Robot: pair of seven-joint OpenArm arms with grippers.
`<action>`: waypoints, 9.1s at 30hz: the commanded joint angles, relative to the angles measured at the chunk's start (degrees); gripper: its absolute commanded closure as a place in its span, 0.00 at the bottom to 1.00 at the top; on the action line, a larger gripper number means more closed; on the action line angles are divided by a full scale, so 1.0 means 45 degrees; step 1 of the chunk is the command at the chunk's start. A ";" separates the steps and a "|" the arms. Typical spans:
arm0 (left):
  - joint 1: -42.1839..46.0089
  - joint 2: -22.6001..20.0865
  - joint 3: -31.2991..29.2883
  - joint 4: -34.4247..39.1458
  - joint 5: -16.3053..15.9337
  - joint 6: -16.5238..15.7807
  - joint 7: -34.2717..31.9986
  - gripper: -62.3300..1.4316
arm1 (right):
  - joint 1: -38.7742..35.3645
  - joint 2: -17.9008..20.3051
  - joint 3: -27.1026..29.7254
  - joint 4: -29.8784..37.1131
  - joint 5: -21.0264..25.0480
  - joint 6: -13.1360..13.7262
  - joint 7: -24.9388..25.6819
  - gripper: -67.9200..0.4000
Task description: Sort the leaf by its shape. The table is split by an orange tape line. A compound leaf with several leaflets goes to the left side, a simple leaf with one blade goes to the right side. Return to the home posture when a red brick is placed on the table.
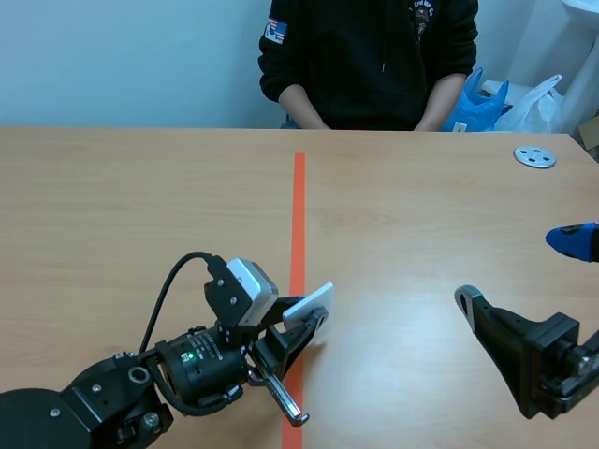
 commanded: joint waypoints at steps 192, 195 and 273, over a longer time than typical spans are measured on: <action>1.0006 -0.3483 -0.6037 1.3100 -0.5119 -0.0049 0.4911 0.00 | 1.0695 -0.4828 -0.9000 -1.0992 -0.5100 -0.0729 0.0937 0.61; 1.0006 -0.3483 -0.6037 1.3100 -0.5119 -0.0049 0.4911 0.00 | 1.0666 -0.4794 -0.8986 -1.0992 -0.5100 -0.0743 0.0952 0.82; 1.0006 -0.3487 -0.6037 1.3100 -0.5119 -0.0049 0.4877 0.00 | 1.3372 -0.1501 -0.0442 -1.6198 -0.2113 -0.2331 0.1768 0.47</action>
